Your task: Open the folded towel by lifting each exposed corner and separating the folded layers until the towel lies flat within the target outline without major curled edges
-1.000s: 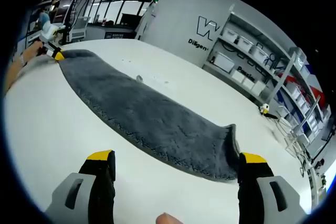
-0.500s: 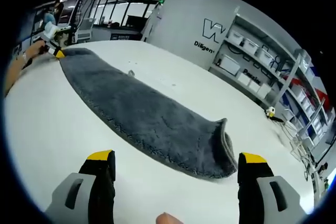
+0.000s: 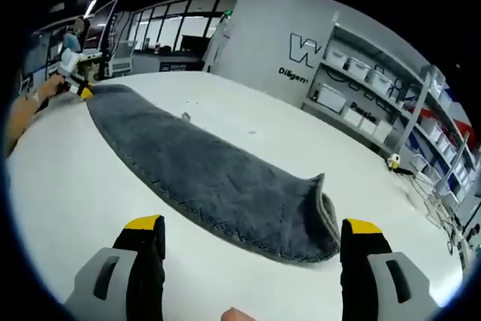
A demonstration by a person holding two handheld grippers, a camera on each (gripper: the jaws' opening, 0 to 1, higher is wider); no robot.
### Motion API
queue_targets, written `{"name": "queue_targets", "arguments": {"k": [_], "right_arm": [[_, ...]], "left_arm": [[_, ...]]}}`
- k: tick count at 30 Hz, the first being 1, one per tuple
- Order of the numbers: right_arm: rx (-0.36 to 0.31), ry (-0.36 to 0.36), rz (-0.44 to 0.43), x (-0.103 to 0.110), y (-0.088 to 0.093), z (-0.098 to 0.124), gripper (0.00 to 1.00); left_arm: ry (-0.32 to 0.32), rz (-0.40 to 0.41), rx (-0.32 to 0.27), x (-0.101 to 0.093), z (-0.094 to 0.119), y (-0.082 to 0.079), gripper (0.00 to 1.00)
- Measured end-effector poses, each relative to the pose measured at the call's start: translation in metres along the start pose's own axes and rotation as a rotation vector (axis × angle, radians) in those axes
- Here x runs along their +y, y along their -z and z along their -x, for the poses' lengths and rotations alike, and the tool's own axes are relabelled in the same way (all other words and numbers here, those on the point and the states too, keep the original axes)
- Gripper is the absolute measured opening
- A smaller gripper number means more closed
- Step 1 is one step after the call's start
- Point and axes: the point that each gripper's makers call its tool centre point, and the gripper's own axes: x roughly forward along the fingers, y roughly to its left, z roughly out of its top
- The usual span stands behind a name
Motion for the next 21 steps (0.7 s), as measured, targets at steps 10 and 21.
{"name": "queue_targets", "arguments": {"k": [10, 21], "right_arm": [[0.048, 0.000, 0.019, 0.002, 0.010, -0.007, 0.99], [0.055, -0.011, 0.012, 0.005, 0.013, -0.011, 0.99]], "left_arm": [[0.068, 0.068, -0.118, -0.015, 0.003, -0.019, 0.74], [0.169, 0.028, -0.145, -0.055, 0.005, -0.033, 0.99]]}}
